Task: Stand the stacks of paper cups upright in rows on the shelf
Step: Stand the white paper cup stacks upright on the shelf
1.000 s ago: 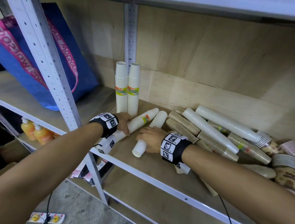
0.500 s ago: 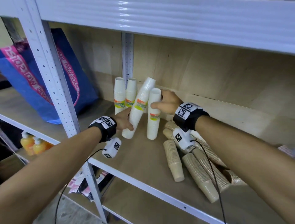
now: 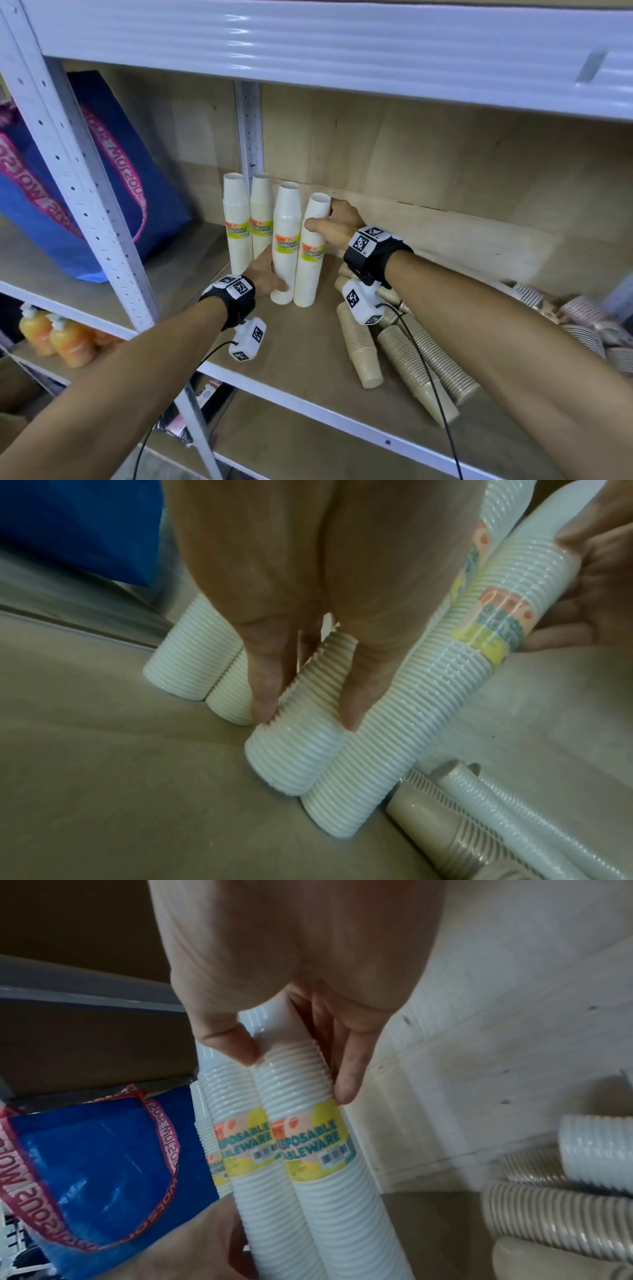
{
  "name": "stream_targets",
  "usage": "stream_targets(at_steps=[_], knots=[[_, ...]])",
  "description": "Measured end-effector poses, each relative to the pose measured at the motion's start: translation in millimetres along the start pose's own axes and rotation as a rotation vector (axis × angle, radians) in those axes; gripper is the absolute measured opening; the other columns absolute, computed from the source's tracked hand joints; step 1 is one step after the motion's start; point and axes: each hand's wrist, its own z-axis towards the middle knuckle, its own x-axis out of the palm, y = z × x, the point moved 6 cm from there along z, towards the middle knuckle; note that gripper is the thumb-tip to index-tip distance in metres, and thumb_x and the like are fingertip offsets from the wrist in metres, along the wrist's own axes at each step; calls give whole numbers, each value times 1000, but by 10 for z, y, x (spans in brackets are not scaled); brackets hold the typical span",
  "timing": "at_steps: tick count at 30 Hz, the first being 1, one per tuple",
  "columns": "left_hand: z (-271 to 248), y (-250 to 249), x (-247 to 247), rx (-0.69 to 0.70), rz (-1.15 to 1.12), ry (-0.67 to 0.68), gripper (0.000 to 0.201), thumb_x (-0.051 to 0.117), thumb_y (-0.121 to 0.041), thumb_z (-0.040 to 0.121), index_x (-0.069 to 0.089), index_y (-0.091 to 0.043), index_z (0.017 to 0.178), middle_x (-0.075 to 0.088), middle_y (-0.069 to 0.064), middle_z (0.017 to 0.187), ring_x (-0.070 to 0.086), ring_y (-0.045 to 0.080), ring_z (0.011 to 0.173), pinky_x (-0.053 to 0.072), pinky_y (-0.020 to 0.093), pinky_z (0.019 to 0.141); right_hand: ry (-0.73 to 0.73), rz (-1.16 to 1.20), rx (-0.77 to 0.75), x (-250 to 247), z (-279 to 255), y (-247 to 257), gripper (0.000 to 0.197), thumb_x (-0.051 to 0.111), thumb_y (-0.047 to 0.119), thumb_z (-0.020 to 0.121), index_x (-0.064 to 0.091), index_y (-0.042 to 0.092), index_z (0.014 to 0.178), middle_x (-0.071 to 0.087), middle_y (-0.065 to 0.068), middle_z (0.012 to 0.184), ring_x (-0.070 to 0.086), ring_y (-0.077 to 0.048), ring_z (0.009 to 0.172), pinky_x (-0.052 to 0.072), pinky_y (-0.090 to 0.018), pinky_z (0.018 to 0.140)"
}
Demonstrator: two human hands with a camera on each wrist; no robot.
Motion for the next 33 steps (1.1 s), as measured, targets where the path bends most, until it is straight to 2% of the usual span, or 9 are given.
stream_targets(at_steps=[6, 9, 12, 15, 21, 23, 25, 29, 33], knots=[[-35, 57, 45, -30, -20, 4, 84, 82, -4, 70, 39, -22, 140, 57, -1, 126, 52, 23, 121, 43, 46, 104, 12, -11, 0, 41, 25, 5, 25, 69, 24, 76, 58, 22, 97, 66, 2, 98, 62, -16, 86, 43, -24, 62], [-55, -9, -30, -5, -44, 14, 75, 81, -7, 72, 45, -22, 136, 60, -1, 127, 54, 23, 122, 43, 51, 105, 10, -32, -4, 45, 41, 19, 26, 69, 25, 76, 57, 20, 98, 64, 2, 96, 61, -14, 82, 41, -24, 59], [-67, -202, -233, 16, -94, 30, 63, 79, -7, 76, 49, -23, 129, 64, -4, 115, 59, 23, 113, 51, 52, 95, 0, -55, -16, 19, 74, 49, 24, 70, 26, 75, 57, 18, 94, 64, 1, 92, 59, -13, 78, 41, -24, 58], [-61, -472, -514, 31, -118, 12, 63, 80, -15, 77, 47, -24, 129, 63, -4, 113, 62, 18, 104, 59, 44, 82, -3, -53, -37, -19, 99, 109, 24, 69, 25, 74, 59, 18, 95, 65, 1, 93, 60, -16, 81, 42, -24, 60], [-30, -932, -862, 69, -174, -48, 54, 74, -21, 86, 46, -18, 132, 66, 5, 111, 65, 23, 103, 57, 47, 87, -9, -40, -70, -61, 129, 175, 31, 70, 21, 77, 60, 25, 106, 63, 5, 95, 59, -14, 86, 39, -20, 59], [-18, -989, -862, 70, -179, -59, 54, 74, -21, 86, 48, -15, 132, 65, 8, 112, 66, 24, 101, 59, 43, 79, -12, -48, -71, -53, 142, 166, 34, 69, 20, 78, 61, 23, 110, 63, 5, 96, 58, -14, 86, 38, -20, 58], [-10, -999, -847, 74, -153, -79, 51, 74, -22, 86, 50, -13, 130, 65, 4, 105, 66, 20, 94, 58, 34, 70, -20, -56, -76, -48, 154, 159, 36, 69, 20, 77, 61, 20, 113, 63, 4, 96, 58, -15, 86, 38, -20, 56], [-3, -984, -841, 78, -106, -107, 47, 75, -25, 85, 54, -12, 125, 65, 2, 103, 66, 23, 99, 59, 44, 83, -29, -56, -76, -52, 180, 128, 35, 70, 23, 77, 61, 21, 111, 64, 4, 96, 60, -15, 86, 40, -21, 57], [-18, -979, -869, 69, -122, -102, 46, 76, -23, 83, 56, -10, 123, 67, 8, 107, 67, 25, 99, 59, 48, 84, -38, -47, -76, -47, 204, 119, 30, 72, 24, 77, 60, 23, 104, 66, 2, 99, 62, -16, 88, 43, -23, 61]])
